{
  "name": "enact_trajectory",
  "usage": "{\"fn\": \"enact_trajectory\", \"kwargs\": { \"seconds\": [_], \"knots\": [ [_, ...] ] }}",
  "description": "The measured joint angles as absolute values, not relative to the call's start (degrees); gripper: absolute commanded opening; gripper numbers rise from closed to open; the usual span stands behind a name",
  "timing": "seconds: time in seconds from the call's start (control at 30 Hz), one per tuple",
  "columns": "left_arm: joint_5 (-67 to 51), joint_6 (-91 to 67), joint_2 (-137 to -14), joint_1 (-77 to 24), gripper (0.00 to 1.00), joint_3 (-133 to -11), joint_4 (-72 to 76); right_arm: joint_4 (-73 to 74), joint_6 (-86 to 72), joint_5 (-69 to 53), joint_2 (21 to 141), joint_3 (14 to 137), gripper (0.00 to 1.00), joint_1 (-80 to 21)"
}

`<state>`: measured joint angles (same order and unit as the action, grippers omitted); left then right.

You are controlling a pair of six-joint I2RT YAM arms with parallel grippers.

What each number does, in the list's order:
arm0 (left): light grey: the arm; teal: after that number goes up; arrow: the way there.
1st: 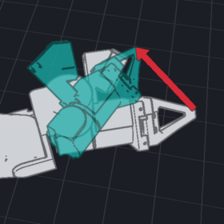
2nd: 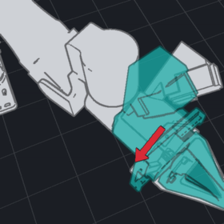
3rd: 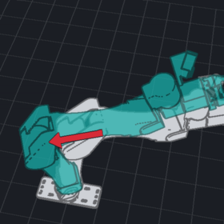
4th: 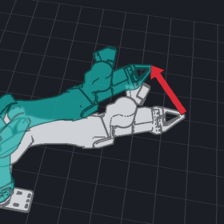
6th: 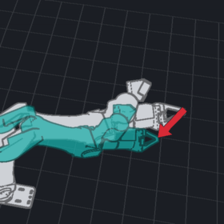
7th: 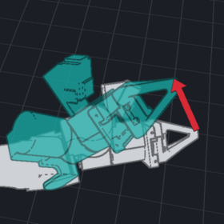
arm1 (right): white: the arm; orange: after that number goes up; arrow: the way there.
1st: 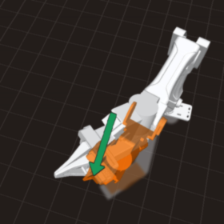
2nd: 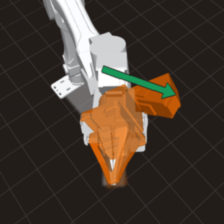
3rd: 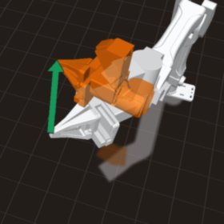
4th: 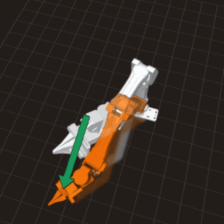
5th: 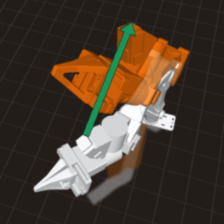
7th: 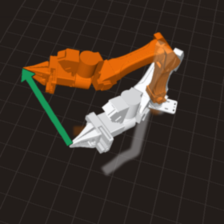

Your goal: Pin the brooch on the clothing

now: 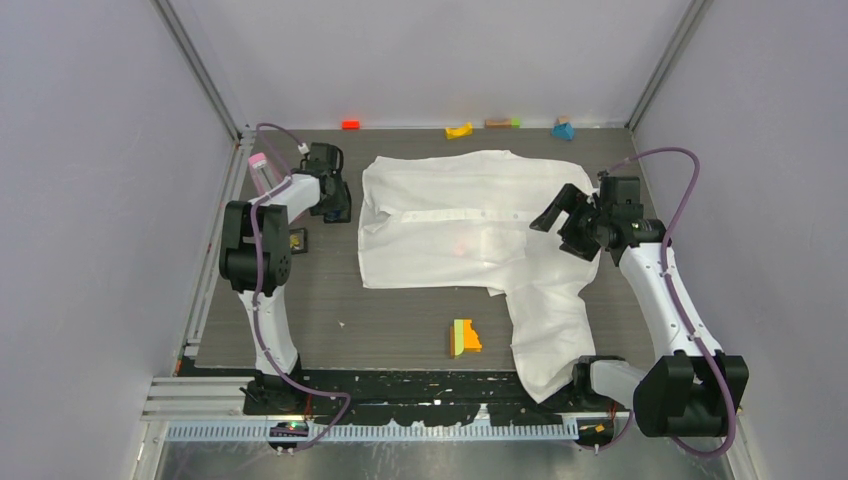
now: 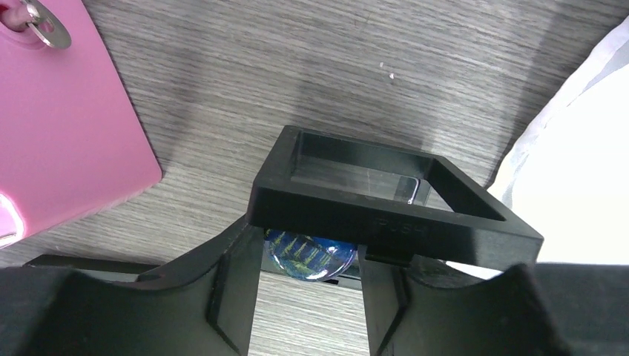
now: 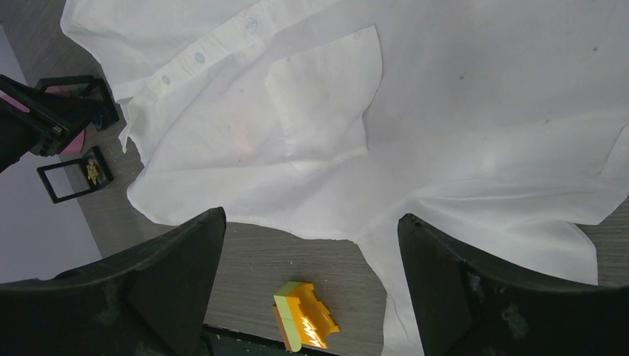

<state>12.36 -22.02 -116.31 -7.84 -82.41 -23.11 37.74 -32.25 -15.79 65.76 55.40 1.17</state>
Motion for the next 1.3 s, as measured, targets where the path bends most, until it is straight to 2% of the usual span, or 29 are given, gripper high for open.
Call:
{"fn": "enact_trajectory", "kwargs": {
  "seconds": [0.13,0.57,0.87,1.1,1.3],
  "knots": [
    [12.12,-22.04,-116.27,-7.79,0.41,-82.39,-23.18,37.76,-32.27,-15.79,66.04,55.35,0.92,1.15],
    [11.18,-22.09,-111.33,-7.79,0.39,-77.14,-23.90,37.74,-32.29,-15.81,66.02,55.33,0.91,1.10],
    [8.12,-23.73,-101.89,-8.80,0.37,-70.76,-24.18,37.74,-32.27,-17.21,65.45,55.33,0.91,0.84],
    [1.08,-28.03,-90.28,-18.85,0.37,-63.92,-22.79,36.93,-32.86,-19.11,65.23,54.78,0.90,-1.98],
    [-8.45,-37.69,-83.18,-27.16,0.38,-58.19,-18.00,32.53,-35.22,-19.57,62.76,50.72,0.85,-11.75]
  ]
}}
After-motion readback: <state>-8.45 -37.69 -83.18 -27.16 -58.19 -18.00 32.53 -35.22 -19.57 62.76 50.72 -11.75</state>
